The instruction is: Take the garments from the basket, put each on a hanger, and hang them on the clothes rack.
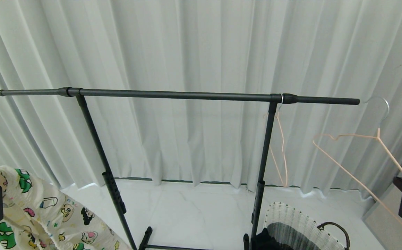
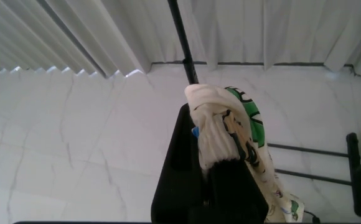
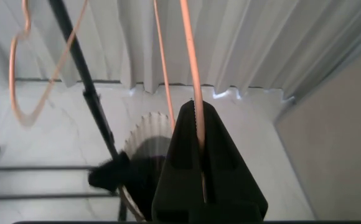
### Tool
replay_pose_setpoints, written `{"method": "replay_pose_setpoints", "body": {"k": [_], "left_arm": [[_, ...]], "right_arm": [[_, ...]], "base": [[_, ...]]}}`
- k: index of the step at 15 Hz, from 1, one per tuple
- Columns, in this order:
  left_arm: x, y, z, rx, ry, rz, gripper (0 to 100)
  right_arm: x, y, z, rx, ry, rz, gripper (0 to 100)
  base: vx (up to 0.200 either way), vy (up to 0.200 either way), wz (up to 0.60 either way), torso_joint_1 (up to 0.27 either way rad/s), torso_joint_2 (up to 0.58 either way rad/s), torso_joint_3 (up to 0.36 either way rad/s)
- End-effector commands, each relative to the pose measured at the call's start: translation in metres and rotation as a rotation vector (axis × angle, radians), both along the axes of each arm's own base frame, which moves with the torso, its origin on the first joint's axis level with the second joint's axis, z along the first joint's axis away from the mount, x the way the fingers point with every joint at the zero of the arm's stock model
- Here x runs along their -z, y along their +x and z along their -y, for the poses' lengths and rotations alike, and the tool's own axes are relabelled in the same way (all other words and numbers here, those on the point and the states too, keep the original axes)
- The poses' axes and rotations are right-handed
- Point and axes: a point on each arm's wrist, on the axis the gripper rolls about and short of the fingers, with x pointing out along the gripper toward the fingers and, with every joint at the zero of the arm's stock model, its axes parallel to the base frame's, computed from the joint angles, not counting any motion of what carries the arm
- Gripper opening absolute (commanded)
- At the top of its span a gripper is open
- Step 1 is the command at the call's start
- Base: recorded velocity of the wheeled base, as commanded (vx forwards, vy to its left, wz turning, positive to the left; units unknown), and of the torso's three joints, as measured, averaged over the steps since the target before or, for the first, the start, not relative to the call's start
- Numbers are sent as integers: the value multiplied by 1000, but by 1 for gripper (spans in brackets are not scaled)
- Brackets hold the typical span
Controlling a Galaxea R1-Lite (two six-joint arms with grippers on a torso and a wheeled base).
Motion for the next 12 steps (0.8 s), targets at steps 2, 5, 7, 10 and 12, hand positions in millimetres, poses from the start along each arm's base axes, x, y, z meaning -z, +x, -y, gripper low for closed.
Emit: {"method": "replay_pose_setpoints", "body": {"k": [2, 5, 7, 10, 12], "left_arm": [[6, 1, 0, -1, 1, -15, 0], [8, 1, 0, -1, -1, -21, 0], [8, 0, 0, -2, -2, -21, 0], [9, 0, 0, -3, -4, -24, 0], [10, -1, 0, -2, -2, -24, 0]], "right_arm": [[3, -24, 8, -6, -6, 39, 0], [3, -34, 11, -6, -9, 33, 0], [4, -41, 14, -7, -10, 30, 0], [1, -46, 15, -15, -4, 48, 0], [-1, -46, 14, -21, 0, 58, 0]], "base": [[-200, 0, 0, 0, -2, 7], [-200, 0, 0, 4, 2, 1], [-200, 0, 0, 0, 2, 0], [0, 0, 0, 0, 0, 0], [0, 0, 0, 0, 0, 0]]}}
